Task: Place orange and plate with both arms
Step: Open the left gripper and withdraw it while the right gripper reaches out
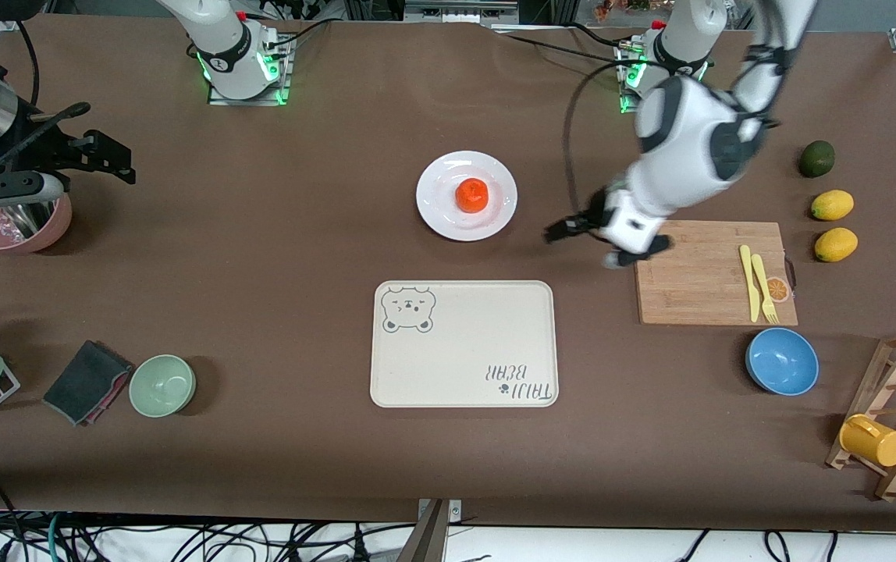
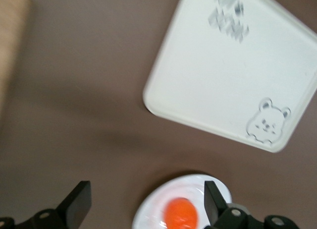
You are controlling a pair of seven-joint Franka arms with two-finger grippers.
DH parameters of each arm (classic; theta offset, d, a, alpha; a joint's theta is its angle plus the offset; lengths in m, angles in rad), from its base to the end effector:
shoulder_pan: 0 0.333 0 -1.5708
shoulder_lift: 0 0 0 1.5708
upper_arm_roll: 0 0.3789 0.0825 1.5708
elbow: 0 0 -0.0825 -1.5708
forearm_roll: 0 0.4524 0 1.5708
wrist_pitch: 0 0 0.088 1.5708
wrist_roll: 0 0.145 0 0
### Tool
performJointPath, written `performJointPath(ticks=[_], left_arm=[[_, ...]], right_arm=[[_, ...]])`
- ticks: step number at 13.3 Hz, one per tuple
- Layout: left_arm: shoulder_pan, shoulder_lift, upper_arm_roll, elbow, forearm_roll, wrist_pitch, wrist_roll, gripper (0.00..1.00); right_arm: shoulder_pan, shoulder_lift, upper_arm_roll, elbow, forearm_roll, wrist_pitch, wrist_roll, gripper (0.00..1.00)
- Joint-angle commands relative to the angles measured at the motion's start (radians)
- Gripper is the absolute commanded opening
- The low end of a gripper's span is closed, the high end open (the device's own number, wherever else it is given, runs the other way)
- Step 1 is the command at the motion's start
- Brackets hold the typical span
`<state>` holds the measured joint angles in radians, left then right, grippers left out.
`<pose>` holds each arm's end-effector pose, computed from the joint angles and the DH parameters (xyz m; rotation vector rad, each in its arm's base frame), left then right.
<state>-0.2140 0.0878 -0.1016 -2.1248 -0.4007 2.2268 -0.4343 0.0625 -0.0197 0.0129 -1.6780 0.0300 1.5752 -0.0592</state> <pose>0.5822 -0.2147 0.3591 2.7815 0.5112 -0.1532 0.6065 0.0502 0.6044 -3.1029 -0.2070 0.1297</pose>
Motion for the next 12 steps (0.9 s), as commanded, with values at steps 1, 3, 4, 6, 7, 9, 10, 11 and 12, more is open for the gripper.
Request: performJointPath(ticks=[1, 3, 4, 6, 7, 9, 10, 11, 12], left_arm=[[0.082, -0.074, -0.020, 0.054, 0.239, -0.103, 0.046, 1.00], [0.123, -0.091, -0.018, 0.156, 0.356, -0.250, 0.170, 1.00], [0.137, -0.083, -0.015, 0.227, 0.359, -0.353, 0.216, 1.00], [0.168, -0.076, -0.010, 0.314, 0.362, -0.473, 0.235, 1.00], [0.188, -0.077, -0.010, 0.345, 0.373, -0.524, 0.241, 1.00], [0.194, -0.079, -0.010, 0.406, 0.410, -0.600, 0.241, 1.00], [0.194, -0.079, -0.009, 0.434, 0.413, -0.634, 0.241, 1.00], [0.196, -0.080, -0.006, 0.454, 0.413, -0.665, 0.241, 1.00], [0.197, -0.079, -0.001, 0.480, 0.413, -0.688, 0.241, 1.00]], right_arm=[[0.025, 0.010, 0.005, 0.024, 0.002, -0.043, -0.008, 1.00], [0.078, 0.020, 0.004, 0.024, -0.007, -0.047, -0.004, 1.00], [0.086, 0.024, 0.004, 0.026, -0.002, -0.047, -0.005, 1.00], [0.100, 0.027, 0.002, 0.027, 0.007, -0.047, -0.016, 1.00], [0.105, 0.041, 0.004, 0.027, 0.007, -0.050, -0.018, 1.00], [0.146, 0.047, 0.016, 0.026, 0.016, -0.057, -0.001, 1.00], [0.167, 0.059, 0.018, 0.021, 0.048, -0.060, 0.013, 1.00], [0.168, 0.078, 0.016, -0.011, 0.150, -0.069, 0.081, 1.00], [0.169, 0.087, 0.016, -0.075, 0.242, -0.032, 0.108, 1.00]])
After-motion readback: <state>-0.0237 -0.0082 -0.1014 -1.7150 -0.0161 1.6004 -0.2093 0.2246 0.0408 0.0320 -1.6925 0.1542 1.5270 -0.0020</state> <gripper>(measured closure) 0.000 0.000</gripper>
